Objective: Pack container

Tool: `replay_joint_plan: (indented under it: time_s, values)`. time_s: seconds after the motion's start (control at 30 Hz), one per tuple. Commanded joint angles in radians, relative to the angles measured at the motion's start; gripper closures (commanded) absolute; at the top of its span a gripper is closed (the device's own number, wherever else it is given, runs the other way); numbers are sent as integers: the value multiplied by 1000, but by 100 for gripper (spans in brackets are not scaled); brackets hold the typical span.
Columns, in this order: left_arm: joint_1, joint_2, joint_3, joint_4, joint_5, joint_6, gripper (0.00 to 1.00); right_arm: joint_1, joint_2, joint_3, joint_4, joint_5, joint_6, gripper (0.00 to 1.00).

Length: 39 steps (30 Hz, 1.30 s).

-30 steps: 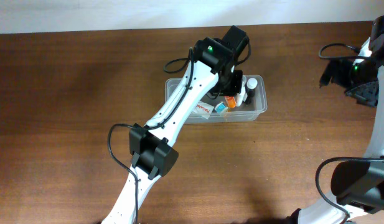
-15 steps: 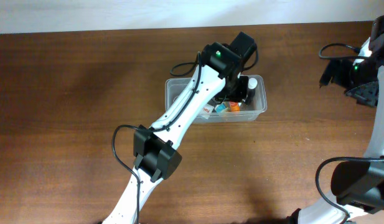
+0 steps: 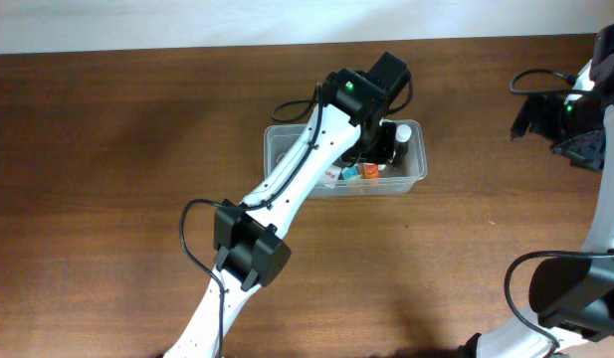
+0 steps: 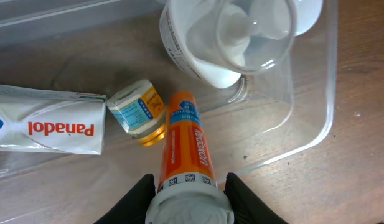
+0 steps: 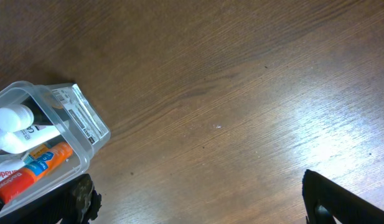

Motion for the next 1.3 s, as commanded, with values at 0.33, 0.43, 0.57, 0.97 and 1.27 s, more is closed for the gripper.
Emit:
replay_joint_plan:
  time_s: [0.33,0.43,0.57,0.97,1.27]
  values:
    - [1,58,-4,26,-15,-7,59,-5,3,0,0,12,4,2]
    - [1,58,-4,37,2,3,53,-5,3,0,0,13,4,2]
    - [1,58,-4,43,27,5,51,-5,3,0,0,12,4,2]
    - [1,58,153,17,64,42,37,-5,3,0,0,12,4,1]
    - [18,58,380,-135,60,42,24,-5,3,0,0,12,4,2]
